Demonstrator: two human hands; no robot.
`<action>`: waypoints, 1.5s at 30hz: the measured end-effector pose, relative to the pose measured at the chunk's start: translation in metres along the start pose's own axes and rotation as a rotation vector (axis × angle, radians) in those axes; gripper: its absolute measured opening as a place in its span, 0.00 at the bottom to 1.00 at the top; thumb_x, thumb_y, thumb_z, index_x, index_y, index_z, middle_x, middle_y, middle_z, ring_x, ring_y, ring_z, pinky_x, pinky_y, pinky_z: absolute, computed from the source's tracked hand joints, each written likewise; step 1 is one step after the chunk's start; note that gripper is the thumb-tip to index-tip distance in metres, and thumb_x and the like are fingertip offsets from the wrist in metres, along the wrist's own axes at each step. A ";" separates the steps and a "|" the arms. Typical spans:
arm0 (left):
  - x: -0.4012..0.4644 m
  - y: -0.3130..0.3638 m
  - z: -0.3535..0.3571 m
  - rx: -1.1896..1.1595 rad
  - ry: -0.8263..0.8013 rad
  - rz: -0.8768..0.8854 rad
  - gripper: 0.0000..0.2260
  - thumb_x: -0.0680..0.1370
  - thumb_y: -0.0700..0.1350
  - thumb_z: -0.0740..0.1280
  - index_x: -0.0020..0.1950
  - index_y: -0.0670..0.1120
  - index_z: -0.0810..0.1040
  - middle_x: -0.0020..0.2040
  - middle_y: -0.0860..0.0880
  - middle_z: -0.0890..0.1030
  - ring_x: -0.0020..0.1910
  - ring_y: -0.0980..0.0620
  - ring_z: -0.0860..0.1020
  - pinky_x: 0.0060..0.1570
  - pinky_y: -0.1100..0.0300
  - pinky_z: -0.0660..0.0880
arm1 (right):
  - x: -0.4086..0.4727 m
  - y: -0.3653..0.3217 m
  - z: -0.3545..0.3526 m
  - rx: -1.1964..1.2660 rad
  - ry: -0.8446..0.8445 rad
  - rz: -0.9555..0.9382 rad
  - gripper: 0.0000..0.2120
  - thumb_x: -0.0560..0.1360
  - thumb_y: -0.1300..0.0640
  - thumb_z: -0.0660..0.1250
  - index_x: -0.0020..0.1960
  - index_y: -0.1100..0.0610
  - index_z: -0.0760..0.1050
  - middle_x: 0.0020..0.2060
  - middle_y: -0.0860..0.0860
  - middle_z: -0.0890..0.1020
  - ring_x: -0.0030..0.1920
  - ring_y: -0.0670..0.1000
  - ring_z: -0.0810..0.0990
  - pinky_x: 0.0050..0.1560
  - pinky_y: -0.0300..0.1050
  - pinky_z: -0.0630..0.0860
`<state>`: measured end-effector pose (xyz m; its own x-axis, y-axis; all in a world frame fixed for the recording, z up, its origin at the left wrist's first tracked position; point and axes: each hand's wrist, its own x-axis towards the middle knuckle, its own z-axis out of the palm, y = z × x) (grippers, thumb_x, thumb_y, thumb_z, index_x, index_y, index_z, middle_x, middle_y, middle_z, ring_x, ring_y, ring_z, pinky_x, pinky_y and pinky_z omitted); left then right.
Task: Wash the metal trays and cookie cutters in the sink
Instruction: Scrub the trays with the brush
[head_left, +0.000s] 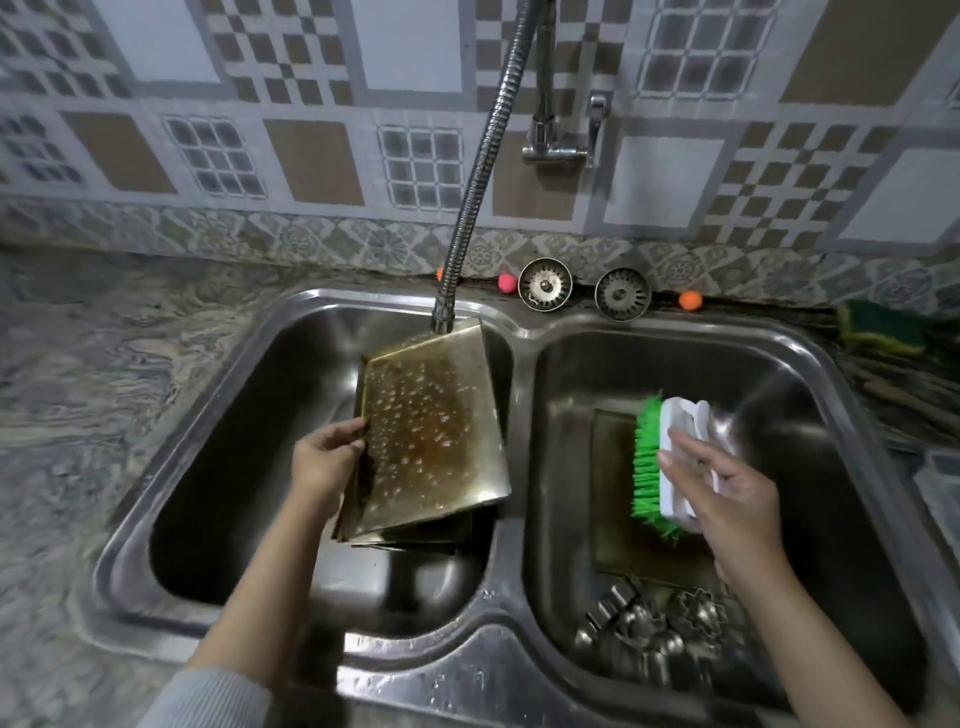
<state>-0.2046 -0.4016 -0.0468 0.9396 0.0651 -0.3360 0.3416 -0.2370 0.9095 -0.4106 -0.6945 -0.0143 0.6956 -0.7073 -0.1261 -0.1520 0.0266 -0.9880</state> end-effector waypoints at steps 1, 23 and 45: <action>0.013 -0.007 -0.003 0.020 0.019 -0.031 0.12 0.78 0.33 0.63 0.58 0.40 0.80 0.56 0.45 0.79 0.56 0.47 0.77 0.62 0.49 0.74 | -0.004 0.004 -0.001 -0.026 0.002 0.007 0.13 0.71 0.59 0.73 0.52 0.46 0.81 0.44 0.28 0.81 0.51 0.33 0.79 0.59 0.61 0.76; -0.021 0.018 0.107 0.401 -0.103 0.364 0.15 0.76 0.39 0.66 0.63 0.41 0.75 0.54 0.46 0.79 0.48 0.52 0.77 0.43 0.68 0.70 | -0.022 0.005 -0.059 -0.184 0.099 -0.074 0.37 0.64 0.61 0.79 0.69 0.47 0.70 0.63 0.39 0.74 0.64 0.49 0.75 0.60 0.58 0.77; -0.077 -0.075 0.291 0.820 -0.425 0.171 0.09 0.73 0.34 0.65 0.52 0.42 0.76 0.51 0.41 0.79 0.46 0.47 0.78 0.44 0.58 0.76 | 0.049 0.015 -0.292 -0.731 0.185 -0.116 0.34 0.65 0.58 0.79 0.69 0.55 0.72 0.64 0.54 0.77 0.59 0.52 0.77 0.55 0.45 0.74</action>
<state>-0.3089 -0.6709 -0.1608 0.8341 -0.3553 -0.4220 -0.0741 -0.8301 0.5526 -0.5838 -0.9353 -0.0095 0.6161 -0.7857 0.0558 -0.5562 -0.4841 -0.6755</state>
